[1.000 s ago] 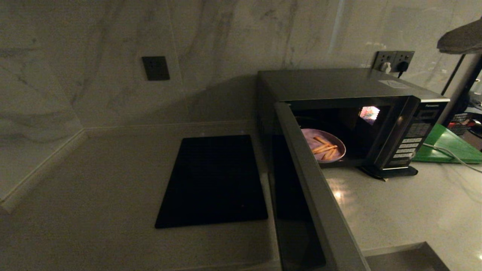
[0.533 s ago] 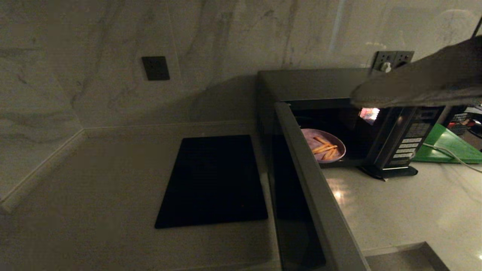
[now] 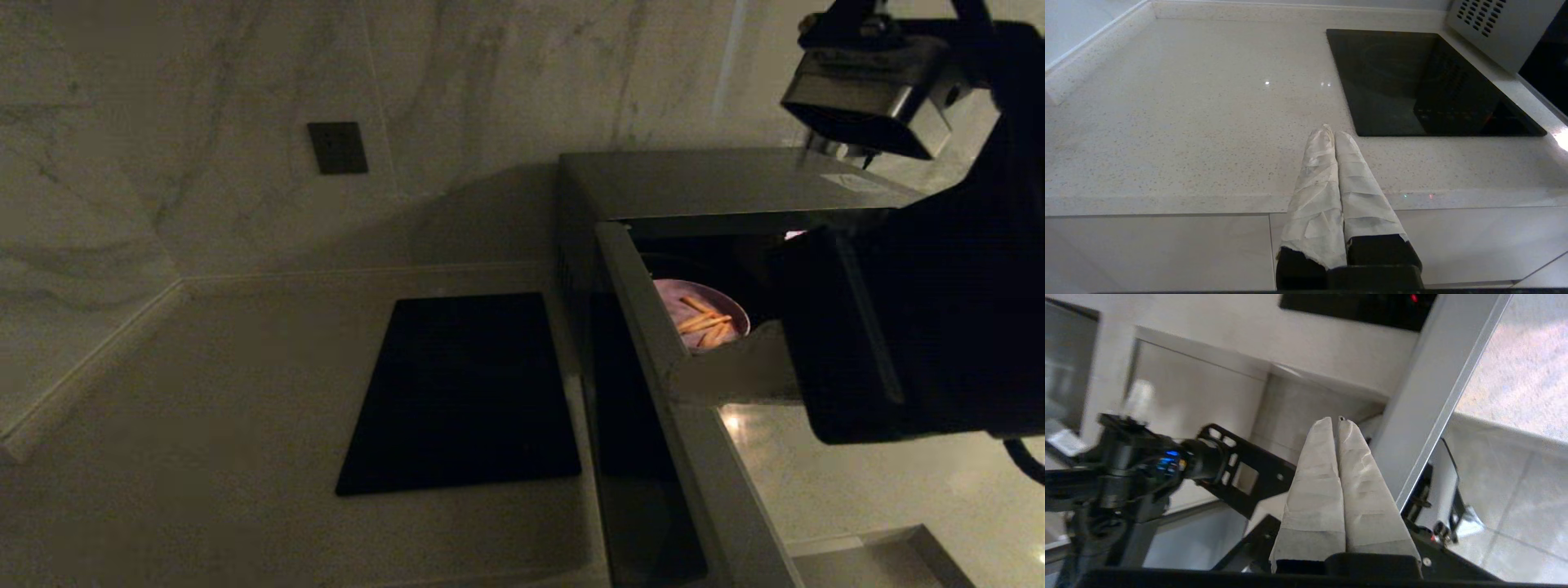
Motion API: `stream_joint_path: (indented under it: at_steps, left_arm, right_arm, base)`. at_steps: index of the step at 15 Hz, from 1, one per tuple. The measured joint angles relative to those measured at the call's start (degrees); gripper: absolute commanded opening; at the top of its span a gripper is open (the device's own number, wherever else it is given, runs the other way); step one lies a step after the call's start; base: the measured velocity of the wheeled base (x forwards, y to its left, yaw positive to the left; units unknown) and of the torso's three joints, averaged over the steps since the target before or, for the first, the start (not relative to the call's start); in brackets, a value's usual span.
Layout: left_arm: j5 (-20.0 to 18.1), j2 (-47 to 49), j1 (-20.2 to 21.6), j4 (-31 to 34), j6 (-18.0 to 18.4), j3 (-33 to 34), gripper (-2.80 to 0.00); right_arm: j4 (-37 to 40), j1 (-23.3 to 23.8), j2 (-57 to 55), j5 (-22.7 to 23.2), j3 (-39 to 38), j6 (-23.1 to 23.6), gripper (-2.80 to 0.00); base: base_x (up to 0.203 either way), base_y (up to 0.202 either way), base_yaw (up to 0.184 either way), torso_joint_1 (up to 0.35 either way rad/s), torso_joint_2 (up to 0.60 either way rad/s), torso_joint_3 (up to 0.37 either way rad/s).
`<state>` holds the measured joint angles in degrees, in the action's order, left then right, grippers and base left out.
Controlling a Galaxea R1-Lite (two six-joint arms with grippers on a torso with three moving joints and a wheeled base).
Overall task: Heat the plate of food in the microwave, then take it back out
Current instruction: Close the microwave oven
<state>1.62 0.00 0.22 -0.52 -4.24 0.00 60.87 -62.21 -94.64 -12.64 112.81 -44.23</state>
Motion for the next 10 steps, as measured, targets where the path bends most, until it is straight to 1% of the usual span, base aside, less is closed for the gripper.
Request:
stream_joint_path:
  at_steps: [2, 4, 10]
  left_arm:
    - [0.02, 0.0, 0.02, 0.0, -0.02, 0.0, -2.8]
    - [0.0, 0.0, 0.02, -0.01, 0.0, 0.0, -2.8]
    - [0.0, 0.0, 0.02, 0.03, -0.01, 0.0, -2.8]
  right_arm:
    - [1.4, 0.0, -0.46, -0.02, -0.44, -0.29, -2.8]
    - [2.33, -0.05, -0.78, 0.0, -0.82, -1.68, -2.8]
    - [4.51, -0.27, -1.17, 0.07, -2.51, -2.85, -2.8]
  base:
    - [0.0, 0.0, 0.0, 0.0, 0.0, 0.0]
    - [0.0, 0.0, 0.0, 0.0, 0.0, 0.0]
    - [0.0, 0.0, 0.0, 0.0, 0.0, 0.0]
